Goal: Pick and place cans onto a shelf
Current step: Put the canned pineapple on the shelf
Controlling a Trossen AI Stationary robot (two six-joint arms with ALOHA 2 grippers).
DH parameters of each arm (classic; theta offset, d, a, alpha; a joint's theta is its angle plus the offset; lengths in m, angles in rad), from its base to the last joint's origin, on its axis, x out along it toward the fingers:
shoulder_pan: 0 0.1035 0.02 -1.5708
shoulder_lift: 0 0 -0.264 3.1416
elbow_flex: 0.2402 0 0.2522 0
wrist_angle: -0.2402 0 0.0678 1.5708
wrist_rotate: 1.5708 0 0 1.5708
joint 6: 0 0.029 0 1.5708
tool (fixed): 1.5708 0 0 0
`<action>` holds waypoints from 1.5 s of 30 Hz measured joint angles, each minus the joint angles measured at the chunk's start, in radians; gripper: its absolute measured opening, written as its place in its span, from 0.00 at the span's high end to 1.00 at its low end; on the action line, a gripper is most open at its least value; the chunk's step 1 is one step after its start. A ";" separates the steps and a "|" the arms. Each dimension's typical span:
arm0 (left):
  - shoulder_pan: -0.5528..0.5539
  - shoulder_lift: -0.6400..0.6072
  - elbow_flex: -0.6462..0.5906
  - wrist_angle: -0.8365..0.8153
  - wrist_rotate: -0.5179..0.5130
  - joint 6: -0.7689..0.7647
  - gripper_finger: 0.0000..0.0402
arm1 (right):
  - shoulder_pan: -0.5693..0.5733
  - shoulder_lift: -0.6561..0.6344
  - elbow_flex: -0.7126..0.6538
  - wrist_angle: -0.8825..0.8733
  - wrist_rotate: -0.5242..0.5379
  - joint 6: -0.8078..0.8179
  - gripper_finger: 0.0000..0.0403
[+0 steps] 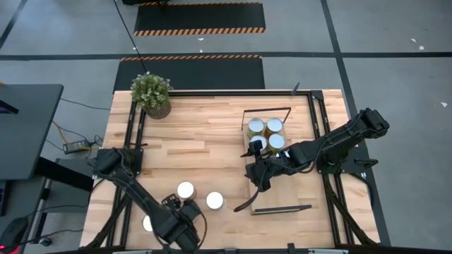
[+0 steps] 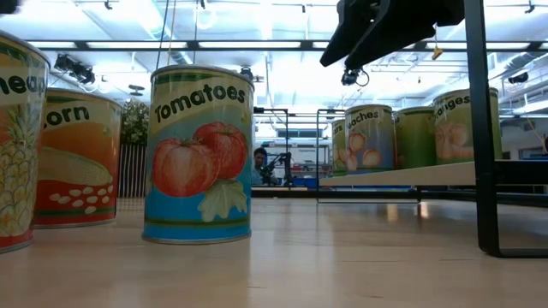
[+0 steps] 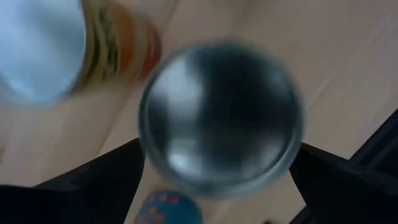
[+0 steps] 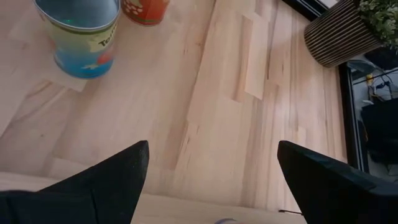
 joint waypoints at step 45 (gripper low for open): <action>0.321 -0.013 0.525 -0.318 0.060 0.664 0.19 | 0.096 -0.401 0.000 -0.229 0.007 0.198 0.10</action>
